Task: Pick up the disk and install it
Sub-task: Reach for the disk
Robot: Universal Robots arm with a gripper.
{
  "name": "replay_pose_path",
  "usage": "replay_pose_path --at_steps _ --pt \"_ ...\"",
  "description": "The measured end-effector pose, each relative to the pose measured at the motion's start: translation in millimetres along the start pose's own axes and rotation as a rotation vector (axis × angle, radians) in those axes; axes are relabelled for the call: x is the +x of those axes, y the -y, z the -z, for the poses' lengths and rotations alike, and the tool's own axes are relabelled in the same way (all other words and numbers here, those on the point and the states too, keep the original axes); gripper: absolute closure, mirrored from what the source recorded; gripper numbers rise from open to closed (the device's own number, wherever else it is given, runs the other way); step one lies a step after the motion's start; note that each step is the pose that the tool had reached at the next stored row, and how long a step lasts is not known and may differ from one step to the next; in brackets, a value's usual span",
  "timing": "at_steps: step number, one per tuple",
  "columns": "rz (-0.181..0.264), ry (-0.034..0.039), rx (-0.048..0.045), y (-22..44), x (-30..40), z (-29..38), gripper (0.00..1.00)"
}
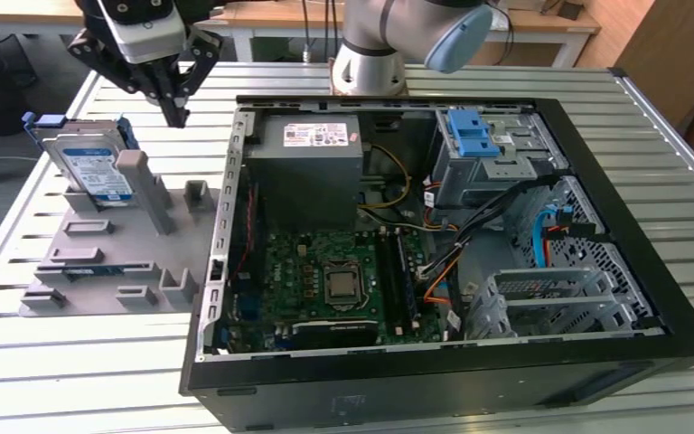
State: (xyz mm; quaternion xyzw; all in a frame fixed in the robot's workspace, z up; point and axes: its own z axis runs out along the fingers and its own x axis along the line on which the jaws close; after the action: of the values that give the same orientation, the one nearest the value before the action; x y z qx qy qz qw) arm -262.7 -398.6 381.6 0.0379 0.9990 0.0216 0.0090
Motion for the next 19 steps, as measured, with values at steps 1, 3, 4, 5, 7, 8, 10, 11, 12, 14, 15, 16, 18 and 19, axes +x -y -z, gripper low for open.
replay_pose_path --at_steps 1,3,4,5,7,8,10,11,12,14,15,16,18,19 --pt "0.000 -0.0001 0.0001 0.0 0.3 0.0 0.89" --pt "0.000 -0.0002 0.0000 0.1 0.7 -0.1 0.89" --pt "0.000 -0.0002 0.0000 0.1 0.7 -0.1 0.89" --pt "0.000 -0.0002 0.0000 0.1 0.7 -0.1 0.89" --pt "0.000 -0.0002 0.0000 0.1 0.9 -0.1 0.89" --pt "0.000 -0.0001 0.0000 0.1 1.3 -0.1 0.89" --pt "0.000 -0.0001 0.0000 0.2 1.8 -0.1 0.89" --pt "0.000 -0.0001 0.0000 0.2 2.0 -0.1 0.89" --pt "0.000 -0.0001 0.0000 0.2 2.4 -0.1 0.89" --pt "0.000 -0.0001 0.0000 0.2 2.9 -0.2 0.89" --pt "0.000 -0.0001 0.0000 0.2 3.1 -0.2 0.89" --pt "0.000 -0.0001 0.0000 0.3 3.5 -0.2 0.89" --pt "0.000 -0.0001 0.0000 0.3 4.1 -0.3 0.89" --pt "0.000 -0.0002 0.0001 0.4 4.5 -0.3 0.89"
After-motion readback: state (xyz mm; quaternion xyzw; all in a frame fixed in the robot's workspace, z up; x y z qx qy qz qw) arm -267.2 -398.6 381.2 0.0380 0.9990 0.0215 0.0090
